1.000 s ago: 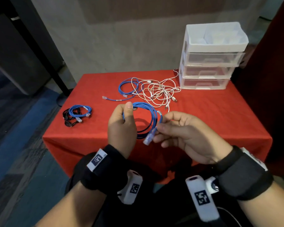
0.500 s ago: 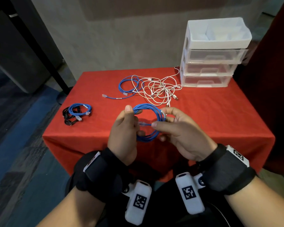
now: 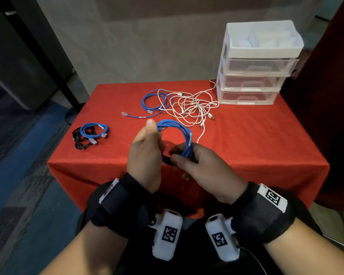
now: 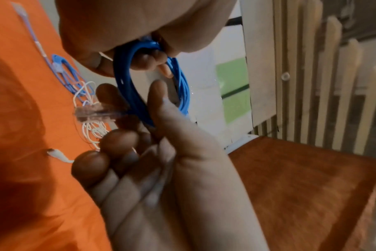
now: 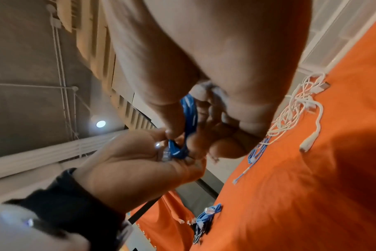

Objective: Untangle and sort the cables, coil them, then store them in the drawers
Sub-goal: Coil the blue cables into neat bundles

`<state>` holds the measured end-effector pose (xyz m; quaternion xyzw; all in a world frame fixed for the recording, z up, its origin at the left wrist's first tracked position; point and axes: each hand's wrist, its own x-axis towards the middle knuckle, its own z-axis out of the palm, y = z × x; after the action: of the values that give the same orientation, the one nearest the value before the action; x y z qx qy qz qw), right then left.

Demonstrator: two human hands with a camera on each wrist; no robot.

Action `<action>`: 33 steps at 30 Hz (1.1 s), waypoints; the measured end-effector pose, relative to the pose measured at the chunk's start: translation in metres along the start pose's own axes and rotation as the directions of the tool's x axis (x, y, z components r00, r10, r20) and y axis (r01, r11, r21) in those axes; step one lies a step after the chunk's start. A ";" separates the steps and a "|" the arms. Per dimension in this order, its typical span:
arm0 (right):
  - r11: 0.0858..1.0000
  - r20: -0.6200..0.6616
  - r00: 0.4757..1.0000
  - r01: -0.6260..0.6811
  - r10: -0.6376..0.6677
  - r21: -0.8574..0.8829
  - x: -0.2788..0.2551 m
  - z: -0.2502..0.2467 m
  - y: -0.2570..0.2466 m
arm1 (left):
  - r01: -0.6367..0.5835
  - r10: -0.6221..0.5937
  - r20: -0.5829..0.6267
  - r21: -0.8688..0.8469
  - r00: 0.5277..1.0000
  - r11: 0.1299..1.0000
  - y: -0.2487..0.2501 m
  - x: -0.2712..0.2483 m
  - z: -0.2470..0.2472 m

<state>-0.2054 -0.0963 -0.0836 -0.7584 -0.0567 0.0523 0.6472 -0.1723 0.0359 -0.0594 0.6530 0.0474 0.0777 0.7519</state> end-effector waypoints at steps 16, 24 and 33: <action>0.964 -0.055 0.963 0.266 -0.265 0.006 -0.010 0.011 -0.002 | 0.366 -0.360 0.105 -0.457 0.927 0.811 0.005 0.004 0.000; 0.988 -0.159 0.979 0.116 -0.131 -0.103 0.007 -0.011 0.004 | 0.240 -0.220 0.233 -0.060 0.947 0.969 0.002 0.001 -0.014; 0.958 0.042 0.998 0.061 -0.051 -0.281 0.026 -0.034 0.038 | 0.267 -0.266 0.113 0.004 0.957 0.964 -0.018 0.044 -0.081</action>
<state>-0.1733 -0.1314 -0.1161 -0.8401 -0.0959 0.0384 0.5325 -0.1422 0.1199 -0.0878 0.6397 0.0921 -0.0611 0.7606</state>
